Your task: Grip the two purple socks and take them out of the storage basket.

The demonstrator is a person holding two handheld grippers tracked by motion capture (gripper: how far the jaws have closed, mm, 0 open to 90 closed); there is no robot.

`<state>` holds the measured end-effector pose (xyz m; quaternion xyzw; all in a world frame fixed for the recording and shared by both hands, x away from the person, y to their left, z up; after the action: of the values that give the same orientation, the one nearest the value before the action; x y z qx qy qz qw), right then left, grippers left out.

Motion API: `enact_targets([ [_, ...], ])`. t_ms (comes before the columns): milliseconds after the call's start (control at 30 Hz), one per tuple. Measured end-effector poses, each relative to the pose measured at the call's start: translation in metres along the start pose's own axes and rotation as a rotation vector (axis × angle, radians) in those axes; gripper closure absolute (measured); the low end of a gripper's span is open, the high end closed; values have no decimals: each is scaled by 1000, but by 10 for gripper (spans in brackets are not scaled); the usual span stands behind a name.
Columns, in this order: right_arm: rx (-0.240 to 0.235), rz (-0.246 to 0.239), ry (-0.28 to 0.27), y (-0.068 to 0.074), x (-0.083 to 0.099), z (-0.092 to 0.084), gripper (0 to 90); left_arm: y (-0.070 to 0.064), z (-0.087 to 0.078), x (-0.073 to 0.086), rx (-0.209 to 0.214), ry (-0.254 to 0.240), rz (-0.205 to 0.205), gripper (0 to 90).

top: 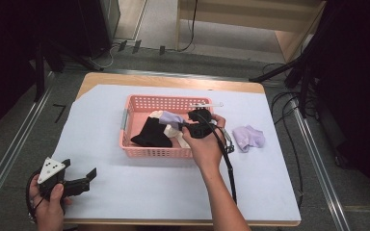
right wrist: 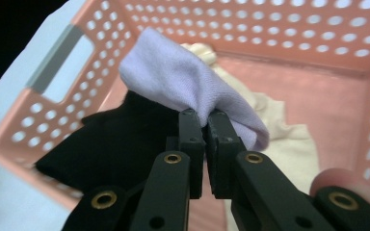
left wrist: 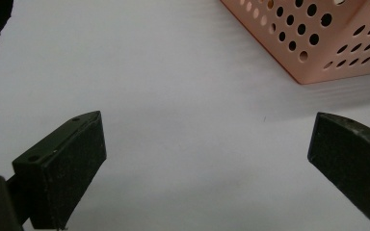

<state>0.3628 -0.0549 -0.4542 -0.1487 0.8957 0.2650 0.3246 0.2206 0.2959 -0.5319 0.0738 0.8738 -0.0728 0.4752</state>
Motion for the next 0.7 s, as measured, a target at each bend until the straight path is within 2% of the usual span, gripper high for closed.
enact_targets([
  [100,5,-14,-59,-3,0,-1,868,0,0,0,-1,4,-4,6],
  [167,12,-46,-106,-5,-2,-5,869,0,0,0,0,5,-2,5],
  [467,15,-138,-332,-6,-15,-35,869,0,0,0,-3,2,1,5],
  [600,30,-145,-409,-13,-18,-53,869,0,0,0,-3,1,1,5],
  [700,56,-145,-454,-23,-19,-67,869,0,0,0,-4,1,3,5],
])
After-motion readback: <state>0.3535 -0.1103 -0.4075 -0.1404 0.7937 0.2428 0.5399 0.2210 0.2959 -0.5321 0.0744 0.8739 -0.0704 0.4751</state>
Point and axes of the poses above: each handheld gripper's, and its own axes: z roughly forward along the jaws, x roughly out of its underside, y roughly to its left, the point moved 5 cm from there along z, roughly forward along the jaws, and after that the axes turned 5 degrees about -x, right-handed, at the moved point
